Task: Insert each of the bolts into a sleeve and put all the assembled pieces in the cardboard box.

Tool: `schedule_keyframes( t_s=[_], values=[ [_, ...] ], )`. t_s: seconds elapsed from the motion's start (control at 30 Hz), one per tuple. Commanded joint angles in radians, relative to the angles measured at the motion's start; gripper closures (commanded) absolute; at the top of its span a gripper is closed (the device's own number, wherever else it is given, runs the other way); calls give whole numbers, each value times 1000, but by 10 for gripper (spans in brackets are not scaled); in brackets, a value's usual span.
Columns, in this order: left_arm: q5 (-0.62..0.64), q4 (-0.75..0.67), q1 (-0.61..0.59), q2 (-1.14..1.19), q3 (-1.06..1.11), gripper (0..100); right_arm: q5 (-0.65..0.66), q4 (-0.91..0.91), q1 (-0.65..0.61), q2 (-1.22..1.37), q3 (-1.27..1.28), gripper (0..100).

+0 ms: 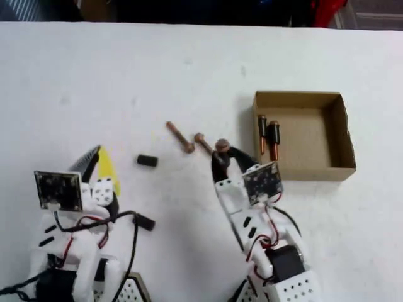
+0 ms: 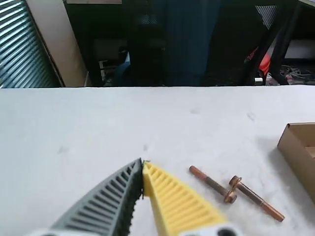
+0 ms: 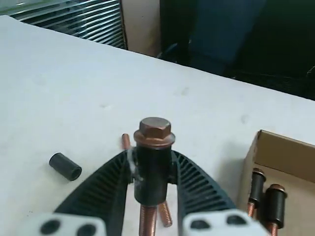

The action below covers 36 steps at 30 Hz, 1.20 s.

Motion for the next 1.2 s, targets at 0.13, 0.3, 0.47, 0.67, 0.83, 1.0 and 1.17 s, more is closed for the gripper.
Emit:
schedule_keyframes(
  t_s=[0.13, 0.3, 0.47, 0.67, 0.83, 1.0, 1.17],
  values=[
    [-9, 49, -74, 1, 124, 977, 12, 236, 119, -8, -376, 981],
    [-11, 9, -74, 1, 282, 977, 25, 369, 165, 22, -600, 981],
    [-11, -23, -73, 1, 394, 977, 75, 427, 202, 242, -793, 981],
    [-11, -18, -73, 1, 482, 977, 77, 421, 328, 575, -945, 981],
    [-11, 12, -74, 1, 509, 978, 137, 371, 417, 889, -979, 981],
    [-11, 104, -74, 1, 509, 978, 167, 162, 499, 1190, -982, 981],
    [-11, 175, -73, 1, 509, 978, 169, 54, 515, 1437, -1026, 981]
  ],
)
